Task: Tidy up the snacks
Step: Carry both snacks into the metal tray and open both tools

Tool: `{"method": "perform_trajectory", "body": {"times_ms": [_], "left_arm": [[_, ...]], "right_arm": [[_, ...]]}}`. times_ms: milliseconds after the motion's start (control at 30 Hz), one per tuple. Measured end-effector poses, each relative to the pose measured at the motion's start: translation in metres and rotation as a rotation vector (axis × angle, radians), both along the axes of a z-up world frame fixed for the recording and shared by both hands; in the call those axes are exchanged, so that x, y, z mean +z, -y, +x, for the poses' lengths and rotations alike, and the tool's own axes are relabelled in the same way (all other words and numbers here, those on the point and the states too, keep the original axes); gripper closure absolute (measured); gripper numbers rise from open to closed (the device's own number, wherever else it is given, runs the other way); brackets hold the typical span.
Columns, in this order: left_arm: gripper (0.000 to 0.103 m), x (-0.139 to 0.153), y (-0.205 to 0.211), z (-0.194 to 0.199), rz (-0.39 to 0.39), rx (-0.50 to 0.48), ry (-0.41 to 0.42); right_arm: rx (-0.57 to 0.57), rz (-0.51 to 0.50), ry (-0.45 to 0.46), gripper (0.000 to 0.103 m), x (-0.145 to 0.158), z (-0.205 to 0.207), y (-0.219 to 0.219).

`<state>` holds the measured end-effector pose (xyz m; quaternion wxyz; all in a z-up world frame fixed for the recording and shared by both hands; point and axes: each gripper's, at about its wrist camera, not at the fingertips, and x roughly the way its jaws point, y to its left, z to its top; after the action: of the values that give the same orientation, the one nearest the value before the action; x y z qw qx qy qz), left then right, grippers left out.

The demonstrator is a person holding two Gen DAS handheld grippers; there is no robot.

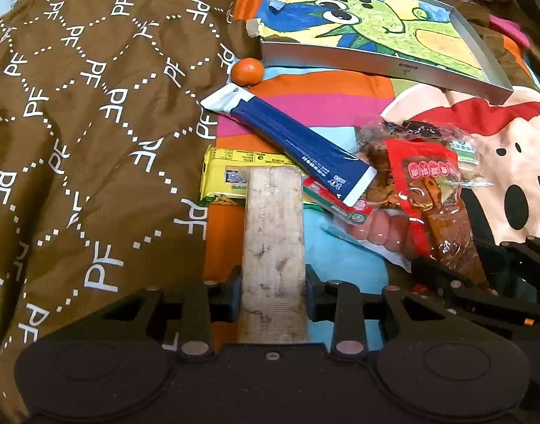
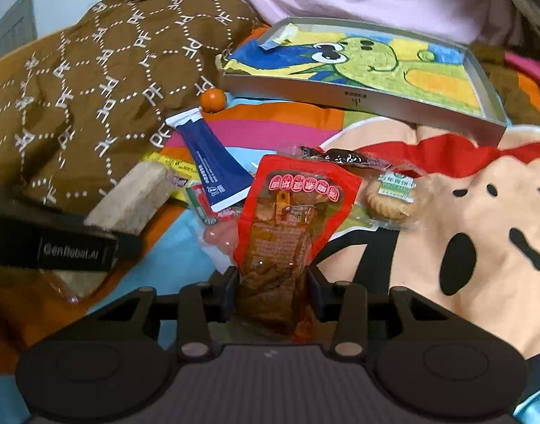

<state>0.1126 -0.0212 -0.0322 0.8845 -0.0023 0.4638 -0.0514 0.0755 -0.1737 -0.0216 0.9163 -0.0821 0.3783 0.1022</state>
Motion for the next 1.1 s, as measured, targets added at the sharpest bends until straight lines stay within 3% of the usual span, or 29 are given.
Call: {"method": "perform_trajectory", "body": {"times_ms": [167, 400, 500, 733, 867, 1100], "left_arm": [[0.068, 0.009, 0.001, -0.006, -0.026, 0.028, 0.012], [0.068, 0.021, 0.005, -0.013, -0.091, 0.069, 0.091], [0.068, 0.027, 0.011, -0.009, -0.126, 0.096, 0.119], [0.068, 0.057, 0.041, 0.022, -0.135, 0.103, 0.246], [0.068, 0.076, 0.056, 0.053, -0.162, 0.097, 0.284], [0.068, 0.099, 0.089, 0.109, -0.133, 0.066, 0.357]], "right_arm": [[0.065, -0.116, 0.033, 0.059, 0.004, -0.012, -0.003], [0.186, -0.318, 0.131, 0.059, 0.010, -0.023, -0.004], [0.193, -0.353, 0.167, 0.059, 0.016, -0.019, 0.001], [0.116, -0.288, 0.269, 0.058, 0.047, 0.017, 0.023], [0.041, -0.192, 0.361, 0.058, 0.071, 0.048, 0.044], [-0.074, -0.075, 0.486, 0.057, 0.090, 0.105, 0.086]]}}
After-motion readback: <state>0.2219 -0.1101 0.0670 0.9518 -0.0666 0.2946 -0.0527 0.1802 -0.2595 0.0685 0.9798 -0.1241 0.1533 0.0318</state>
